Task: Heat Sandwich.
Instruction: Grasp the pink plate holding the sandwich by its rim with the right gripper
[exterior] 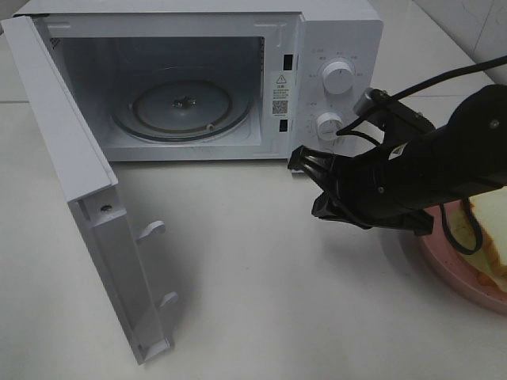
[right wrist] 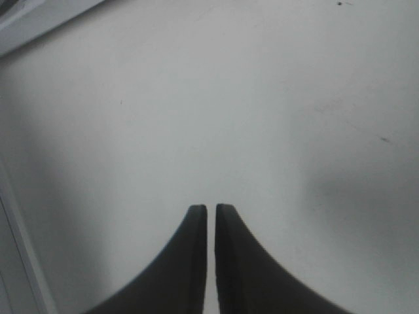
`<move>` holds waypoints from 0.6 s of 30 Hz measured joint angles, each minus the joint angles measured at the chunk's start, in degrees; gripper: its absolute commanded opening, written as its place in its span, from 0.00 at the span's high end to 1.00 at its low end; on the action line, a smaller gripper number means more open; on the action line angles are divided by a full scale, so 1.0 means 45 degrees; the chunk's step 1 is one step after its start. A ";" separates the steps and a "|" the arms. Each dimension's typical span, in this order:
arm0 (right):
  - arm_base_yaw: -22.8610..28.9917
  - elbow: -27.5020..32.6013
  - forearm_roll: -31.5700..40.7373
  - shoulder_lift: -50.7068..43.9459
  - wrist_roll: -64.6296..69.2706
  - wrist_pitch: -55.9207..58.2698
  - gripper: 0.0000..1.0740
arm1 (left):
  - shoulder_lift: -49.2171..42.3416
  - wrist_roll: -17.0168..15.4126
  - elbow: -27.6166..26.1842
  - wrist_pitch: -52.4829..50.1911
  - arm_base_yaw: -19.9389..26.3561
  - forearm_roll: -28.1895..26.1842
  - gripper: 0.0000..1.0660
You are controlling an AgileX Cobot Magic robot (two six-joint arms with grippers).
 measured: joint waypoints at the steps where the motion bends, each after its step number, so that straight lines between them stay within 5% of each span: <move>1: 0.0000 0.0000 -0.0013 -0.0267 -0.1719 0.0522 0.91 | 0.0000 0.0000 0.0000 0.0000 0.0000 0.0000 0.03; 9: -0.0688 -0.0064 -0.0229 -0.1108 -0.4813 0.3323 0.88 | 0.0000 0.0000 0.0000 0.0000 0.0000 0.0000 0.03; 18: -0.1668 -0.1082 -0.3998 -0.1490 -0.5055 0.7576 0.85 | 0.0000 0.0000 0.0000 0.0000 0.0000 0.0000 0.03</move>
